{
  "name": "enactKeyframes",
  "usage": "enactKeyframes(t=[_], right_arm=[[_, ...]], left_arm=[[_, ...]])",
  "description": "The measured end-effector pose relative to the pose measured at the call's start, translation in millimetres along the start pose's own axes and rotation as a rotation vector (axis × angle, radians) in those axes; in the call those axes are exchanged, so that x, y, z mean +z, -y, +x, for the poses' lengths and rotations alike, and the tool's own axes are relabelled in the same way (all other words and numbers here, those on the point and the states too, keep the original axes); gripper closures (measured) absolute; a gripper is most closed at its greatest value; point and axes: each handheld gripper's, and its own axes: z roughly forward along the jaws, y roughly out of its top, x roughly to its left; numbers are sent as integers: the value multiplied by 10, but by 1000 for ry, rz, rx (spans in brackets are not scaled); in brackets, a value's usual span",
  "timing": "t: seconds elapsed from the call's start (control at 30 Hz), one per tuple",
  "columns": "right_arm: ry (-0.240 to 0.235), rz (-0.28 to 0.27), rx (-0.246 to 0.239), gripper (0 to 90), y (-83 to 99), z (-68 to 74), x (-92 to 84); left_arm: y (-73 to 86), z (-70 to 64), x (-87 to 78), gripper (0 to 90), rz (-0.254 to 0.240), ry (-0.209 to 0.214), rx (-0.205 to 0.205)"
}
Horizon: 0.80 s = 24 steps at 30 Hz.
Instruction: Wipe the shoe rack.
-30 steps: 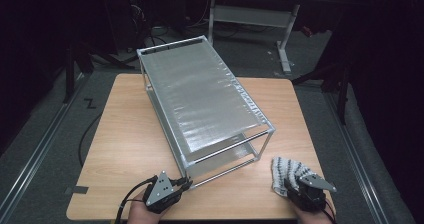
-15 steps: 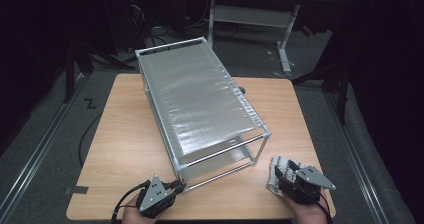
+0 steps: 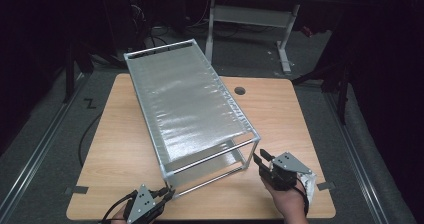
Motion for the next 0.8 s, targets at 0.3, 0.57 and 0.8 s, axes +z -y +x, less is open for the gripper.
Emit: enactKeyframes(t=[0.3,0.57,0.8], right_arm=[[-58,-23,-21,771,-65,110,122],[-53,-40,4,807,-108,80,294],[8,-56,26,659,-132,57,312]], left_arm=[[27,-43,-84,799,9,-17,1],[7,-175,-66,800,6,18,12],[-103,-311,118,801,9,67,26]])
